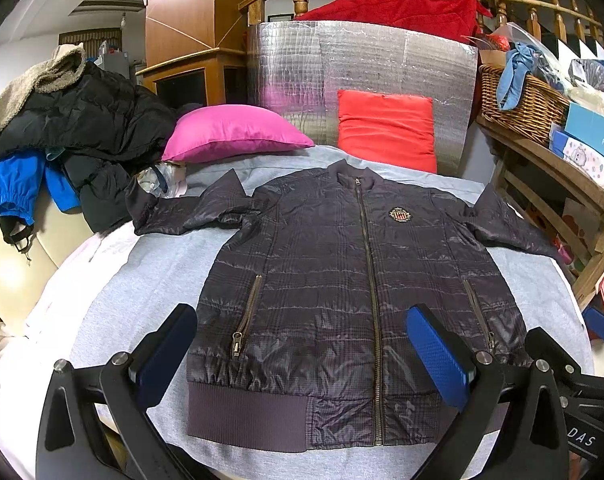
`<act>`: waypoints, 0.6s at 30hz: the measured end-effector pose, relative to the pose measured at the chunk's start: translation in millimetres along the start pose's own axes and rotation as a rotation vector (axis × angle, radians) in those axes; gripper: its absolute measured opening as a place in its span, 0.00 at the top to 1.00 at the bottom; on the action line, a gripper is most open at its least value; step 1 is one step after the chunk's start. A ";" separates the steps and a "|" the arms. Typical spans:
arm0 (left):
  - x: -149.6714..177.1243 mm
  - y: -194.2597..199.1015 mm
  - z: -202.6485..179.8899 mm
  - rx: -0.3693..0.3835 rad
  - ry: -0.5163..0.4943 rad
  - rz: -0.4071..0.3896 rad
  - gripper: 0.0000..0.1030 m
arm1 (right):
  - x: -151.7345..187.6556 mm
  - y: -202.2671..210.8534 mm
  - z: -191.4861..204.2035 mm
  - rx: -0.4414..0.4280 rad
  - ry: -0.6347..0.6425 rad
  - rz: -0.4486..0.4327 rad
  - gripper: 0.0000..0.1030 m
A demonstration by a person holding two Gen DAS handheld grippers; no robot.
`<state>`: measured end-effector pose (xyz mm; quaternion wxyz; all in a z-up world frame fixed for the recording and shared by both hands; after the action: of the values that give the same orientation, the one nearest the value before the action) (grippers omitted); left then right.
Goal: Fold large clothes
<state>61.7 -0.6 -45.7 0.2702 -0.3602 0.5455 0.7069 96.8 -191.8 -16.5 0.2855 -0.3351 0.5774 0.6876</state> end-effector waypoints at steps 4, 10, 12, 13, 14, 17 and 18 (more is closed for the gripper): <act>2.3 -2.0 0.6 0.004 0.003 0.006 0.00 | -0.5 0.5 2.4 0.003 0.006 0.000 0.00; 2.9 -1.1 1.0 0.001 0.003 0.002 0.00 | 0.1 0.2 2.4 0.002 0.007 0.003 0.00; 3.3 -1.4 1.1 0.000 0.003 0.002 0.00 | 0.4 0.8 1.7 0.003 0.005 0.001 0.00; 3.8 -1.8 0.8 0.000 0.003 0.004 0.00 | 0.3 1.2 1.8 0.003 0.005 0.000 0.00; 4.1 -2.0 0.7 0.001 0.002 0.005 0.00 | 0.1 1.6 1.6 0.003 0.005 0.000 0.00; 3.7 -2.1 0.6 0.001 0.002 0.004 0.00 | -0.5 1.5 1.3 0.004 0.002 -0.001 0.00; 3.8 -2.4 0.4 0.001 0.001 0.005 0.00 | -0.6 1.7 1.7 0.004 0.001 -0.002 0.00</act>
<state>61.2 0.4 -50.1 0.2686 -0.3591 0.5468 0.7071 95.7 -190.4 -14.8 0.2865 -0.3356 0.5786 0.6859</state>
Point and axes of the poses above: each gripper's, at about its wrist camera, not at the fingertips, and y roughly against the way its jaws point, z to its left, x to its underside, the point moved 8 cm from there along -y, roughly the way its jaws point, and after that the axes turned 15 degrees about -x, right-handed, at the moved point
